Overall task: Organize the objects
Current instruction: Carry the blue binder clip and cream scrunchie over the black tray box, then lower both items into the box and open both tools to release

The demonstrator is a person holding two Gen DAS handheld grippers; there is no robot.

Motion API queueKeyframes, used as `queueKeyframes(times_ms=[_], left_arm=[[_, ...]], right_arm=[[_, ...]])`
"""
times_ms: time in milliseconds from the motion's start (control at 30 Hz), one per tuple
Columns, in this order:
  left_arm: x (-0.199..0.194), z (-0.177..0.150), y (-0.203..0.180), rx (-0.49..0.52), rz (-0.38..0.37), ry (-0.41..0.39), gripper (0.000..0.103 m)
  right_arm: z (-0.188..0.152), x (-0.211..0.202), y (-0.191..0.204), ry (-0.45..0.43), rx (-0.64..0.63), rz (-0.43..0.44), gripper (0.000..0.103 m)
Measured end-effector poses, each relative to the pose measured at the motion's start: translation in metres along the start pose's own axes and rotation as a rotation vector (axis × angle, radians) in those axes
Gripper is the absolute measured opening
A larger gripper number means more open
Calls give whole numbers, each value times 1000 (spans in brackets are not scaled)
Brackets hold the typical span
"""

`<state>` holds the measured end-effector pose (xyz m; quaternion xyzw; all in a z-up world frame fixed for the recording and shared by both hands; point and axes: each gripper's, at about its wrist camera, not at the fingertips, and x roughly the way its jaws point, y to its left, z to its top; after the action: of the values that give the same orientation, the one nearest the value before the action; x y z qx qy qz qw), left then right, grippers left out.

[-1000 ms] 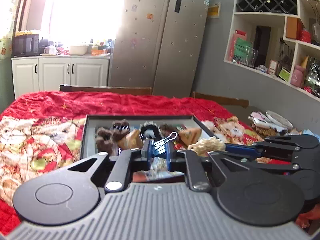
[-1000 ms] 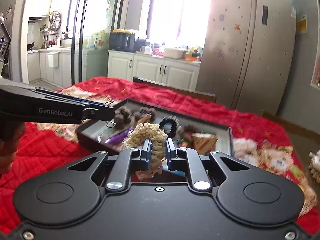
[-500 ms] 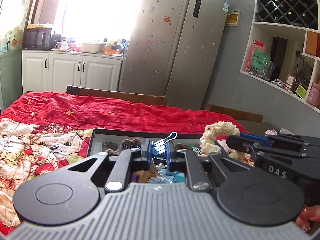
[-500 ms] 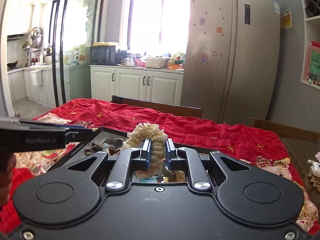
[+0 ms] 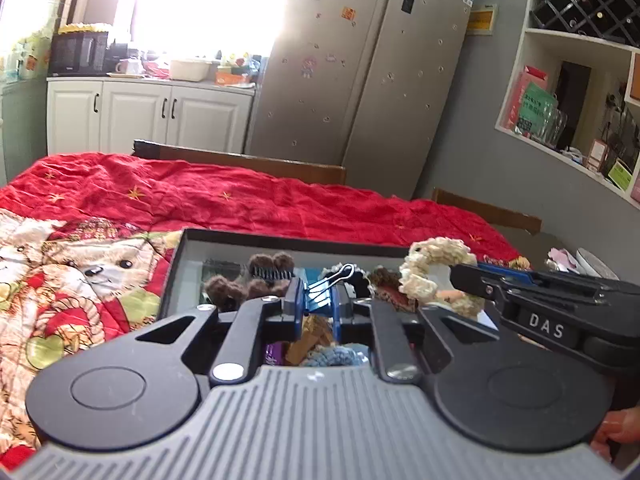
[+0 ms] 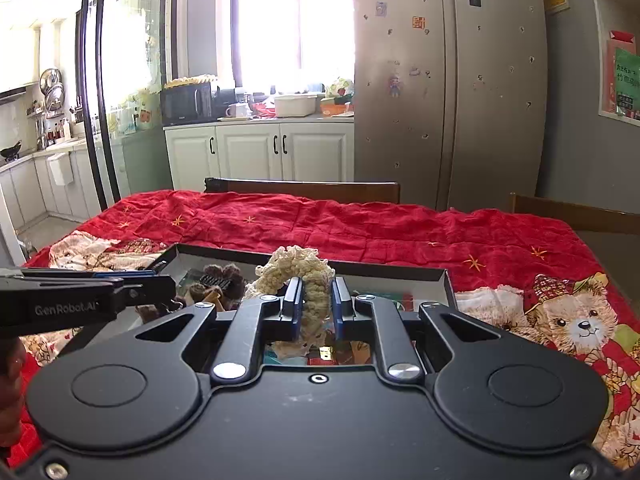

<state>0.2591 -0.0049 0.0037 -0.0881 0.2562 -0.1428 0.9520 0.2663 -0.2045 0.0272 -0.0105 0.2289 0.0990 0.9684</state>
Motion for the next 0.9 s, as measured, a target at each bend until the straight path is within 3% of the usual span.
queueKeyframes(times_ms=[900], left_arm=[[37, -20, -9, 54, -32, 99, 17]], right_arm=[[-27, 38, -1, 90, -11, 20, 15]])
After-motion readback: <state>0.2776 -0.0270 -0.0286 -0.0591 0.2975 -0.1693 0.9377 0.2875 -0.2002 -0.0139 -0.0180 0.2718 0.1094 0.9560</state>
